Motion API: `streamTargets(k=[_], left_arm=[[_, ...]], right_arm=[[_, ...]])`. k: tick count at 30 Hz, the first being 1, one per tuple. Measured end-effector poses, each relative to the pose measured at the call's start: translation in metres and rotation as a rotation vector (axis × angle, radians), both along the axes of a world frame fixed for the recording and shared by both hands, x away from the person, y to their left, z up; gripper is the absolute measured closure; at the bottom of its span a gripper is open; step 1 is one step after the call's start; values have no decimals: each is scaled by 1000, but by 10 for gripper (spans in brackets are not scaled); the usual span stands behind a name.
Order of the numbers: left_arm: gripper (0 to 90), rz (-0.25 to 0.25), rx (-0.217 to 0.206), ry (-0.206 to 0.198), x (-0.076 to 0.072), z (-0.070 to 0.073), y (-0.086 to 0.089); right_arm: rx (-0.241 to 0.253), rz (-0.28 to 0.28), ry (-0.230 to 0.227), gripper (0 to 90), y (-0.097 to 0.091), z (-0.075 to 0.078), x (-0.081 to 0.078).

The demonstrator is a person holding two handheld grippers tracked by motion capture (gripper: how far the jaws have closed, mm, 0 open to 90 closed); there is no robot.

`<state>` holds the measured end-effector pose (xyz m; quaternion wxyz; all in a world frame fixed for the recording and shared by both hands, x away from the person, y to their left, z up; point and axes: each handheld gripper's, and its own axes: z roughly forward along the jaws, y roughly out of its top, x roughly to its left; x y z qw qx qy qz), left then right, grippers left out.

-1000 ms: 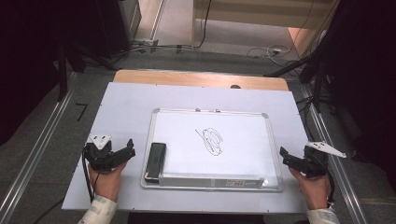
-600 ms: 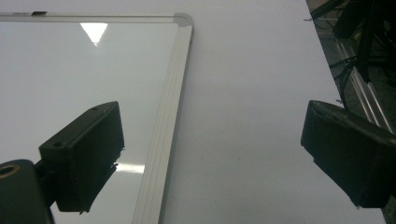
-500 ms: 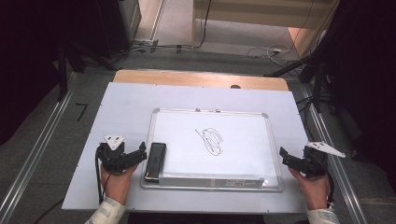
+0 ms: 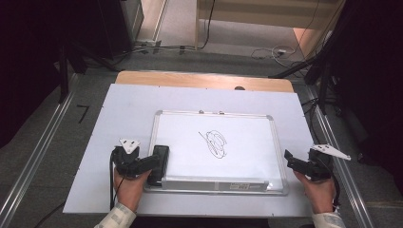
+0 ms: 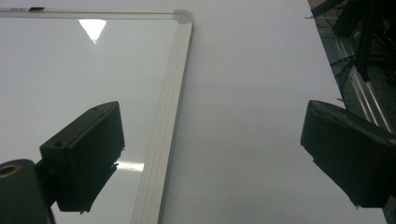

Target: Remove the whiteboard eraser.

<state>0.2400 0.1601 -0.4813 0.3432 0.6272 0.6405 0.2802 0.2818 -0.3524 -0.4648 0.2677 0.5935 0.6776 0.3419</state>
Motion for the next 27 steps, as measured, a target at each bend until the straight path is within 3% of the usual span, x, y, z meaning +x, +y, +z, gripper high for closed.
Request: streamTargets(k=[15, 27], left_arm=[[117, -41, 10, 15, 4, -4, -21], [146, -76, 10, 31, 7, -5, -28]], right_arm=[[-1, 3, 3, 54, 1, -1, 0], [-7, 8, 5, 54, 1, -1, 1]])
